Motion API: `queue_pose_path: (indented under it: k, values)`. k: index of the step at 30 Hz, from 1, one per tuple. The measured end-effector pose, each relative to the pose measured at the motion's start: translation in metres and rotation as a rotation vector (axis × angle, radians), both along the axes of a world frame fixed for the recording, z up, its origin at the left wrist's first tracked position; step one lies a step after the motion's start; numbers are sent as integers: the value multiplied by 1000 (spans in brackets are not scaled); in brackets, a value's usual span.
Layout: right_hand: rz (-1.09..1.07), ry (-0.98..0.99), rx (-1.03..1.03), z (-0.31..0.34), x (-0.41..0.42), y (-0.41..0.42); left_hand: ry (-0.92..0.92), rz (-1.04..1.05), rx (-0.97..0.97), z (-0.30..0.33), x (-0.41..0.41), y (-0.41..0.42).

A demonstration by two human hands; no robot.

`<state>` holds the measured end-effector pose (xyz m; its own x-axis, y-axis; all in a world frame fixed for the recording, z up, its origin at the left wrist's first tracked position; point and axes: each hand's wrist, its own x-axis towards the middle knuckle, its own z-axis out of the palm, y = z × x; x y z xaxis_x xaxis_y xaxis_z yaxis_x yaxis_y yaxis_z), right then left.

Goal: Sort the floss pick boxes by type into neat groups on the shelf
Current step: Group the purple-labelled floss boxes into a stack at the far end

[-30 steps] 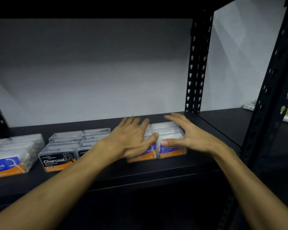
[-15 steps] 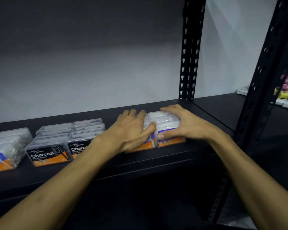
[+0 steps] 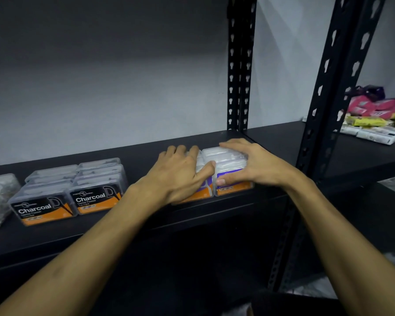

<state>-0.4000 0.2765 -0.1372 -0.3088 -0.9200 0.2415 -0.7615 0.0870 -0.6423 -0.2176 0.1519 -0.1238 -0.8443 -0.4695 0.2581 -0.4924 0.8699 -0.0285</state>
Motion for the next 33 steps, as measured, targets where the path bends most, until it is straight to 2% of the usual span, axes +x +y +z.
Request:
queue_pose_path:
  k: [20,23,26,30,33]
  values:
    - [8,10,-12,3,2,10,58,21,119,-1,-2,6]
    - [-8,15,5,3,3,10,117,18,203,2,0,7]
    - [-1,-48,-6,3,3,13,322,-12,410,9,7,9]
    - [-25,-395,-191,3,3,18,817,41,683,9,20,12]
    - [-112,-657,-294,2,9,15,979,215,846,-8,27,18]
